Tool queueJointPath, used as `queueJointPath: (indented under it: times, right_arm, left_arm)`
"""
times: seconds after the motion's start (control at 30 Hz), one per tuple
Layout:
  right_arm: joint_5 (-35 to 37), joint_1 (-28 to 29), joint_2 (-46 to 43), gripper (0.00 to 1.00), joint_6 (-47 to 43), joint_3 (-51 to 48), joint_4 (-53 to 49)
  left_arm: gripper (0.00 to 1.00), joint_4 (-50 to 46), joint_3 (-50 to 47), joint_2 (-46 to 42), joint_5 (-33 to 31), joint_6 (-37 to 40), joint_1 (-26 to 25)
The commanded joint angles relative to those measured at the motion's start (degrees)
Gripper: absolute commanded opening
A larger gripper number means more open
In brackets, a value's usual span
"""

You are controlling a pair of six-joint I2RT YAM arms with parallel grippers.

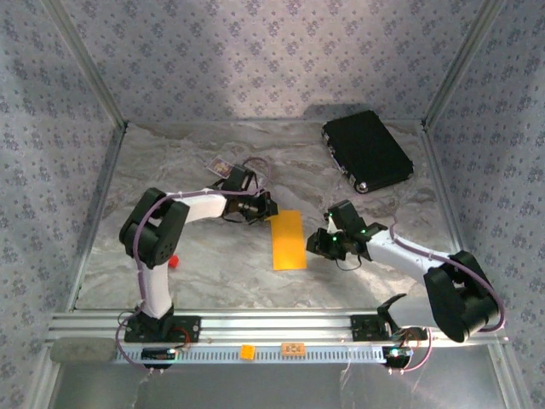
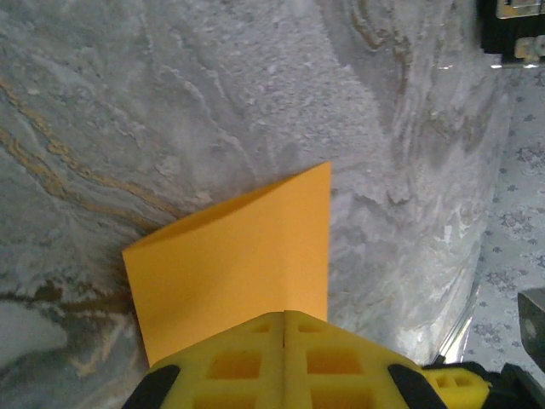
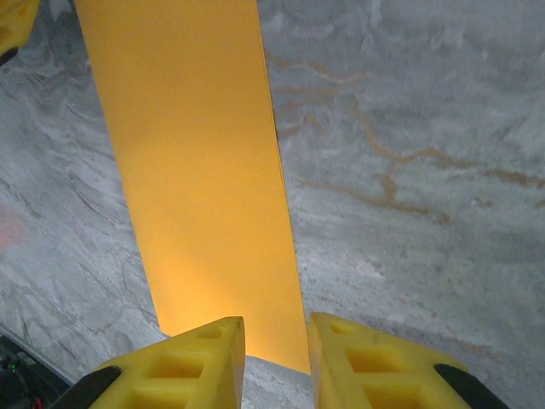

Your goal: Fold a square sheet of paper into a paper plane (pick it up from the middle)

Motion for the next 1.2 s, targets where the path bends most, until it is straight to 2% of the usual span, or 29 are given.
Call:
queueJointPath:
  times: [0.0,0.53,1.0,1.17]
  right_arm:
    - [-1.5,0.8,0.2,0.27,3.2,-1.1,1.6]
    - [-5.4,3.4,2.3,0.36,6.2,-4.2,4.5]
    - [-5.4,3.7,4.8,0.35,6.9,-2.8,3.8]
    - [-8.4,3.6,4.9,0.33,8.6,-4.1,9.8]
  left_arm:
    - [0.0,0.4,2.1,2.3,2.1,1.5,0.4]
    - [0.0,1.9,-4.6,6.0,1.6,4.0,2.4]
    - [0.0,2.3,-4.4,6.0,1.6,3.0,2.4]
    - [0.0,2.8,-4.5,6.2,1.6,2.5,2.4]
